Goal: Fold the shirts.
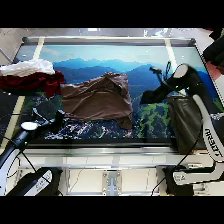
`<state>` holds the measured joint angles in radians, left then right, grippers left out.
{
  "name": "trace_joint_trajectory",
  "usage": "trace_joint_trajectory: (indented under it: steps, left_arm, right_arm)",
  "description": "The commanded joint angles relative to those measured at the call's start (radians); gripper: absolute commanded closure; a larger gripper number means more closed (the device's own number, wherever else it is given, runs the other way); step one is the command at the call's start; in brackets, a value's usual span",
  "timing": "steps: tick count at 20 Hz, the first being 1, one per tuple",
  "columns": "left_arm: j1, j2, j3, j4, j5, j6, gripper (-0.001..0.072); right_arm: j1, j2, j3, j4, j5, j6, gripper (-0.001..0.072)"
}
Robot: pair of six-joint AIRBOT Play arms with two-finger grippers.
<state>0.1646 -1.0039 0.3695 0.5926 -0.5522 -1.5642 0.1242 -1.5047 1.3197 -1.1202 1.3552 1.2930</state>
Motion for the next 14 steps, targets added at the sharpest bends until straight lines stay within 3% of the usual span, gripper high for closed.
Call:
trace_joint_trajectory:
  steps: [1, 5, 13, 14]
  left_arm:
    - [-0.002, 0.0, 0.012, -0.003, -0.019, 0.002, 0.0698]
    - [-0.002, 0.0, 0.012, -0.003, -0.02, 0.002, 0.0697]
    - [-0.002, 0.0, 0.012, -0.003, -0.02, 0.002, 0.0697]
    - [-0.002, 0.0, 0.012, -0.003, -0.02, 0.002, 0.0698]
  right_arm:
    - [0.124, -0.011, -0.132, -0.007, -0.196, -0.036, 0.0159]
    - [0.195, -0.038, -0.132, -0.097, -0.27, -0.042, 0.0159]
    - [0.237, -0.122, -0.143, -0.066, -0.248, -0.038, 0.0166]
    - [0.244, -0.126, -0.143, -0.064, -0.248, -0.037, 0.0215]
